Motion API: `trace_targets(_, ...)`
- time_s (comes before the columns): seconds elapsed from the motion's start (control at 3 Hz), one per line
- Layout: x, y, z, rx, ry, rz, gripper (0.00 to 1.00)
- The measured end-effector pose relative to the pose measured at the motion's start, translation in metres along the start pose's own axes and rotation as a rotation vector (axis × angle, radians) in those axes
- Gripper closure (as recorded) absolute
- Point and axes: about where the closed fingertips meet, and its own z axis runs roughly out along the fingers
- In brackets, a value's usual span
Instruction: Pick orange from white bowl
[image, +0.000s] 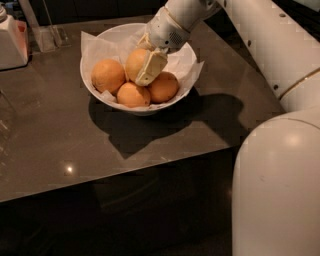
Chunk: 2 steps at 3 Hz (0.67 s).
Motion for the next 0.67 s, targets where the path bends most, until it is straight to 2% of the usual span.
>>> trace_targets(0.33, -0.015, 0.02, -0.028, 0.096, -0.032, -0.037, 1.0)
trace_targets(0.67, -0.045, 0.066, -0.071, 0.25, -0.075, -0.085, 1.0)
